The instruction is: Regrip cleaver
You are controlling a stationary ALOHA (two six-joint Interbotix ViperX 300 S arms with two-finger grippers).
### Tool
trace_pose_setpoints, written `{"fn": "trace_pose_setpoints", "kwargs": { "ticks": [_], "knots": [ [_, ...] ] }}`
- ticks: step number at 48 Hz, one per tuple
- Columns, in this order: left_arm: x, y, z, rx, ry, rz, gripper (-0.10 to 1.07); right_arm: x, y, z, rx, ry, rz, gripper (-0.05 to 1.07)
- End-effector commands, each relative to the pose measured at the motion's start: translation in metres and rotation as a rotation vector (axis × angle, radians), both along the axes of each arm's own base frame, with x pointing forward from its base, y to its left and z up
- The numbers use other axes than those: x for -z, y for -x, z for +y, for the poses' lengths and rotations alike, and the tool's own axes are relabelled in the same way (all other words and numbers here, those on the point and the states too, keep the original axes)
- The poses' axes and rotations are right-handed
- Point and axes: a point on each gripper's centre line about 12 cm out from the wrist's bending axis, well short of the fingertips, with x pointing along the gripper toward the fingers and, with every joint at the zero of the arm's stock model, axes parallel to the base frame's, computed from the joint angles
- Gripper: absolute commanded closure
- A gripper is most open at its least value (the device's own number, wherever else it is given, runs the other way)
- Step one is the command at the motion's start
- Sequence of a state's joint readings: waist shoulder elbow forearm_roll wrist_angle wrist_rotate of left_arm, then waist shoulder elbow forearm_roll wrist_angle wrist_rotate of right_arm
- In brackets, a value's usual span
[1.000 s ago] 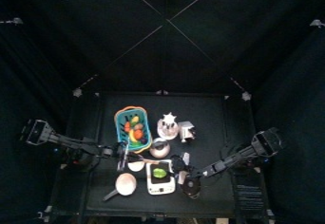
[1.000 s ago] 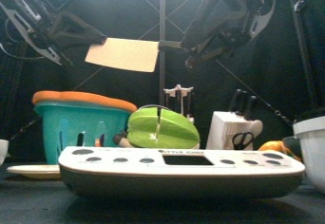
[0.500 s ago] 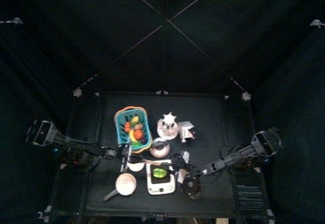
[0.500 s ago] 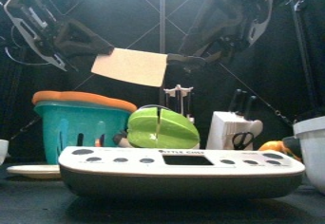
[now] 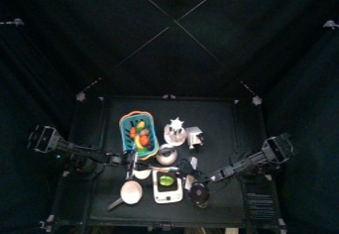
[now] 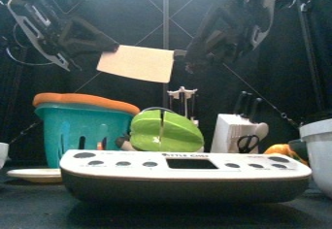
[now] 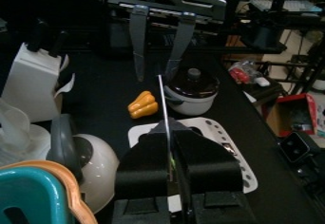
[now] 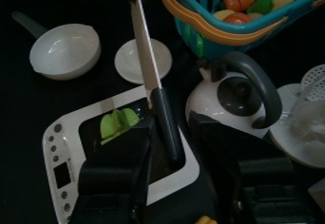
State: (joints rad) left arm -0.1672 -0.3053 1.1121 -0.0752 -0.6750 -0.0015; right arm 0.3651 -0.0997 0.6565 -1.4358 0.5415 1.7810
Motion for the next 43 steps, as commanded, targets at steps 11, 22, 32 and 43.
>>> {"fn": "trace_pose_setpoints", "kwargs": {
  "ticks": [11, 22, 32, 43],
  "knots": [
    [-0.0080, -0.0068, -0.0019, 0.005, -0.003, -0.031, 0.66, -0.0148, 0.0007, -0.0021, 0.001, -0.008, -0.040, 0.58],
    [-0.0029, -0.0073, -0.0043, 0.027, -0.027, -0.017, 0.66, -0.0158, 0.0015, -0.0024, -0.001, -0.006, -0.040, 0.63],
    [-0.0026, -0.0073, -0.0057, 0.043, -0.041, -0.019, 0.66, -0.0158, 0.0021, -0.0035, -0.001, -0.007, -0.040, 0.63],
    [-0.0027, -0.0077, -0.0058, 0.043, -0.039, -0.019, 0.66, -0.0162, 0.0017, -0.0027, -0.006, -0.010, -0.041, 0.63]
  ]
}}
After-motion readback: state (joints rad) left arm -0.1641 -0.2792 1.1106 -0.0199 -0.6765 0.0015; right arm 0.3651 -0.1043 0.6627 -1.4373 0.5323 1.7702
